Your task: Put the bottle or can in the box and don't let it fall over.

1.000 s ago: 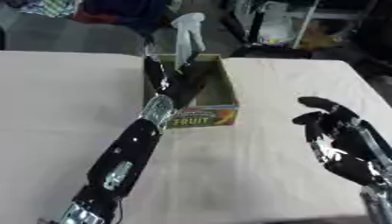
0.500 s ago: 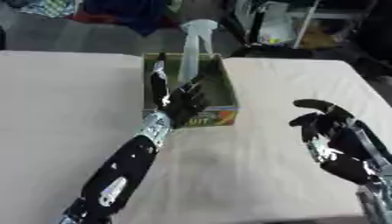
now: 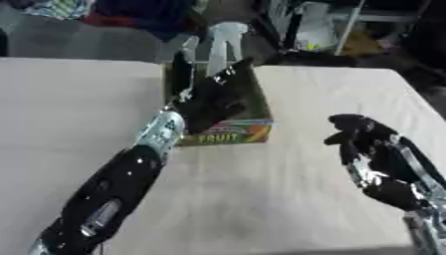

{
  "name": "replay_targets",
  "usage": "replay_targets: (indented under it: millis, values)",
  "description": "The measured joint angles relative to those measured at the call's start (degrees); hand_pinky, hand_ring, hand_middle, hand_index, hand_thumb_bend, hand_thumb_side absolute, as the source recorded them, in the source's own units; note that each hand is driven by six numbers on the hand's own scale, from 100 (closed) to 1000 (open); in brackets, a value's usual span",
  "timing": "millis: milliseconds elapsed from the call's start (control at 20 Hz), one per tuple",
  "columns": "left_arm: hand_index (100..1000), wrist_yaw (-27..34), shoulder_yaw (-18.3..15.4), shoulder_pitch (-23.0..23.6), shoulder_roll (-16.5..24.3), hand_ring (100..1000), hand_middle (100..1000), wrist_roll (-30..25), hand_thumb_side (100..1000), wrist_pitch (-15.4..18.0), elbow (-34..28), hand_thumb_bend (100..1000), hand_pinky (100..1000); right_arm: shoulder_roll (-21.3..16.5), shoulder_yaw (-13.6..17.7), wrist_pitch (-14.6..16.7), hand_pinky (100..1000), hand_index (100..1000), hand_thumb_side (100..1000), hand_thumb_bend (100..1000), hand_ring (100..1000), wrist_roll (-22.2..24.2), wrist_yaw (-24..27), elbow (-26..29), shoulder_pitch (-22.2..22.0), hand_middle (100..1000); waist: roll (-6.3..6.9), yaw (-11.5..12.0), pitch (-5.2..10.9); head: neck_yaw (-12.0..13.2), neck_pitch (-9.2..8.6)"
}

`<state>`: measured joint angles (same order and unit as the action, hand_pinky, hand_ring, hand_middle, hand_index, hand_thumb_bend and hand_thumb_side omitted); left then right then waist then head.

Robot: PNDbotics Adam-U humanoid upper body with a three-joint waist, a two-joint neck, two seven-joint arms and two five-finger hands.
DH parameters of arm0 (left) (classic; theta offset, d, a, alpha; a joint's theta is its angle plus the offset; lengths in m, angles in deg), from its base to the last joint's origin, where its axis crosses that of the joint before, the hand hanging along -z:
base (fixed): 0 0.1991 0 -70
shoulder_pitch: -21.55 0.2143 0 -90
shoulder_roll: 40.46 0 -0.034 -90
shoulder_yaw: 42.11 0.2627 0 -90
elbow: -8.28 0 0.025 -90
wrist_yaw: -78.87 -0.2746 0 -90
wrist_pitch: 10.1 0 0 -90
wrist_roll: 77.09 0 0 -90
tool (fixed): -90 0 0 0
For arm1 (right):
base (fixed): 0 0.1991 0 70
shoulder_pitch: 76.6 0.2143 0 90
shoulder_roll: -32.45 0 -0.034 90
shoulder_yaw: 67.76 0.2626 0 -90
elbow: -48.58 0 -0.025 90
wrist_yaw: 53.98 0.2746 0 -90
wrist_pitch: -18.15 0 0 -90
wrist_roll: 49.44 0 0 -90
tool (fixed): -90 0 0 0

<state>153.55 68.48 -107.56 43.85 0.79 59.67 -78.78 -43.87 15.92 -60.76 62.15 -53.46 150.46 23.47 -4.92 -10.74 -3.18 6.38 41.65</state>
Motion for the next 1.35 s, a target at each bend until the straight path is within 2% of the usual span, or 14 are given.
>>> replay_targets:
  millis: [150, 200, 400, 550, 600, 800, 950, 1150, 1350]
  values:
    - [971, 4.14, -0.66, 2.3, 2.72, 100, 189, 0.93, 933, 1.19, -8.72, 390, 100, -0.04, 0.31, -0.25, 769, 786, 253, 100, 673, -0.95, -0.28, 0.0, 0.0, 819, 0.09, 0.62, 0.0, -0.3, 0.0]
    - [971, 5.33, -1.41, 3.48, 3.55, 100, 197, 1.59, 890, 1.95, -11.46, 397, 100, -0.04, 0.32, -0.3, 769, 786, 255, 100, 673, -1.19, -0.34, -0.01, -0.01, 819, 0.15, 0.89, 0.0, -0.46, 0.0]
    - [974, 7.16, -7.31, 9.86, 5.41, 100, 207, 5.09, 841, 7.68, -20.36, 408, 102, -0.09, 0.67, -0.37, 769, 787, 256, 100, 673, -1.83, -0.78, -0.01, -0.03, 820, 0.34, 2.19, 0.0, -1.24, 0.0]
    - [974, 5.31, -11.66, 14.08, 5.91, 100, 207, 6.95, 841, 12.11, -23.77, 408, 102, -0.27, 0.93, -0.41, 769, 787, 256, 100, 673, -2.27, -0.88, -0.03, -0.07, 820, 0.52, 2.69, 0.0, -1.64, 0.0]
    - [973, 4.42, -12.51, 14.73, 5.92, 102, 214, 7.4, 891, 13.09, -24.34, 380, 129, -0.41, 1.01, -0.41, 769, 788, 260, 100, 673, -2.37, -0.95, -0.03, -0.1, 820, 0.59, 2.8, 0.0, -1.76, 0.0]
    - [972, -6.35, -19.19, 24.79, 5.51, 100, 211, 10.35, 942, 18.26, -22.88, 404, 119, -0.55, 1.36, -0.57, 769, 788, 261, 100, 673, -2.79, -1.23, -0.3, -0.5, 821, 1.14, 4.21, 0.0, -2.4, 0.0]
    - [970, -13.68, -22.09, 29.1, 3.14, 100, 210, 12.28, 956, 20.72, -20.4, 433, 111, -0.62, 1.39, -0.58, 769, 788, 261, 100, 673, -3.0, -1.27, -0.39, -0.52, 821, 1.12, 4.84, 0.0, -2.56, 0.01]
    - [960, -18.65, -23.78, 31.86, -0.66, 103, 221, 13.84, 992, 21.96, -16.59, 440, 131, -0.65, 1.39, -0.63, 769, 788, 262, 100, 674, -3.05, -1.33, -0.68, -0.61, 821, 1.13, 4.87, 0.0, -2.7, 0.01]
    - [961, -22.09, -24.86, 33.17, -2.29, 103, 220, 15.34, 1000, 22.06, -13.5, 419, 132, -0.65, 1.4, -0.64, 769, 789, 263, 100, 674, -3.07, -1.41, -0.74, -0.81, 822, 1.13, 5.01, 0.0, -2.8, -0.01]
